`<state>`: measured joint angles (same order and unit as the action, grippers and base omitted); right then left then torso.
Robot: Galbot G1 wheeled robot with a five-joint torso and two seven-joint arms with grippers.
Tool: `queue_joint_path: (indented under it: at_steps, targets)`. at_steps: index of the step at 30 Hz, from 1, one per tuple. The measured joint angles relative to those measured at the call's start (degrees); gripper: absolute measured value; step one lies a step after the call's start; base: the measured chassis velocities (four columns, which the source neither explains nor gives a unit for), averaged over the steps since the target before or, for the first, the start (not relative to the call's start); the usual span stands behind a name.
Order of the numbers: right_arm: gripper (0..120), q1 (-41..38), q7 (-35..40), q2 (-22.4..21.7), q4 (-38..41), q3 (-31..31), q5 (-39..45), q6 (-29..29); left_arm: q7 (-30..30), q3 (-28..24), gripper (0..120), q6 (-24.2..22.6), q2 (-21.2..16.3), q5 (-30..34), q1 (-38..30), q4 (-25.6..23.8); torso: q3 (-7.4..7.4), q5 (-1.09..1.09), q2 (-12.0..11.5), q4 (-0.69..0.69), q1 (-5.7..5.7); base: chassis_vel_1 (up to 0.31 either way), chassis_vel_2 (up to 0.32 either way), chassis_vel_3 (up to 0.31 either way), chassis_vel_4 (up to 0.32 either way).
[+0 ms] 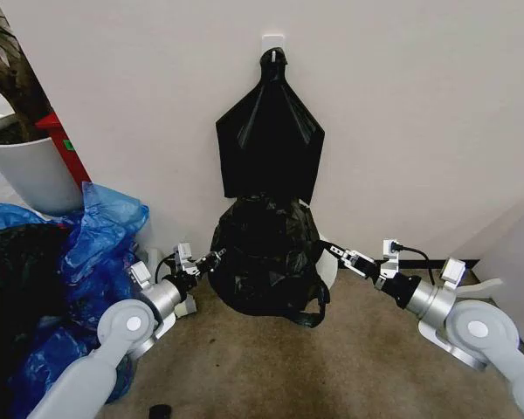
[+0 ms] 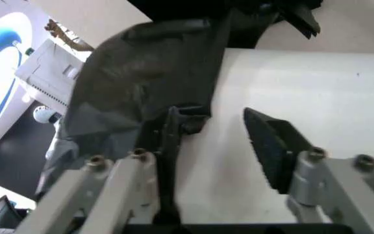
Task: Place the garbage bag over the trash bin.
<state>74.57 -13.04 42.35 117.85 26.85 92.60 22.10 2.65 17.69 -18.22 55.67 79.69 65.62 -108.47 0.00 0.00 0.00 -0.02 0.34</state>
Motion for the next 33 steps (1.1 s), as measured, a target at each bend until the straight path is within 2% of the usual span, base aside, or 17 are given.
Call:
queue_joint_path:
  at_steps: [2, 3, 4, 5, 9, 17, 24, 28, 30, 33]
  targets:
    - [23, 0.05, 0.68, 0.08, 0.42, 0.01, 0.17, -0.31, 0.00, 0.03, 2, 0.04, -0.01, -0.29, 0.18, 0.09, 0.00, 0.00, 0.00, 0.00, 0.00, 0.000, 0.000, 0.000, 0.000]
    - [23, 0.05, 0.71, 0.09, 0.44, 0.01, 0.18, -0.33, 0.00, 0.03, 2, 0.04, -0.01, -0.31, 0.19, 0.09, 0.00, 0.00, 0.00, 0.00, 0.00, 0.000, 0.000, 0.000, 0.000]
    - [15, 0.02, 1.15, 0.19, 0.63, 0.01, 0.22, -0.60, -0.01, 0.04, 2, 0.09, -0.04, -0.44, 0.26, 0.11, 0.00, 0.00, 0.00, 0.00, 0.00, 0.000, 0.000, 0.000, 0.000]
    - [15, 0.02, 1.15, 0.19, 0.63, 0.01, 0.22, -0.60, -0.01, 0.04, 2, 0.09, -0.04, -0.44, 0.26, 0.11, 0.00, 0.00, 0.00, 0.00, 0.00, 0.000, 0.000, 0.000, 0.000]
    - [1, -0.17, 1.48, 0.20, 0.46, 0.01, -0.23, -0.91, 0.00, 0.11, 2, 0.14, -0.23, -0.53, 0.27, 0.10, 0.00, 0.00, 0.00, 0.00, 0.00, 0.000, 0.000, 0.000, 0.000]
    - [0, 0.51, 1.32, 0.03, 0.51, 1.50, 0.81, -1.03, 0.27, 0.18, 2, 0.19, -0.16, -0.31, -0.16, 1.17, 0.00, 0.01, 0.00, 0.00, 0.00, 0.000, 0.000, 0.000, 0.000]
    - [0, 1.41, -9.64, -0.47, -2.65, 3.17, -3.05, 0.57, 2.80, 0.69, 2, 1.62, 0.42, 1.75, -1.07, 5.09, 0.00, 0.00, 0.00, 0.00, 0.00, 0.000, 0.000, 0.000, 0.000]
    - [0, 2.46, -11.24, -0.45, -2.37, 3.43, -3.57, 2.02, 3.70, 1.12, 2, 1.87, 0.30, 2.62, -1.05, 5.40, 0.00, 0.00, 0.00, -0.01, 0.00, 0.000, 0.000, 0.000, 0.000]
    - [1, 2.45, -11.16, -0.24, -2.13, 3.08, -3.59, 2.16, 4.02, 1.17, 2, 1.87, 0.18, 2.74, -0.98, 5.22, 0.00, 0.00, 0.00, -0.01, 0.00, 0.000, 0.000, 0.000, 0.000]
    - [12, 1.79, -9.55, 0.43, -1.72, 2.19, -3.26, 2.26, 4.57, 1.18, 2, 1.87, 0.16, 2.92, -0.89, 4.76, 0.00, 0.01, 0.00, 0.00, 0.00, 0.000, 0.000, 0.000, 0.000]
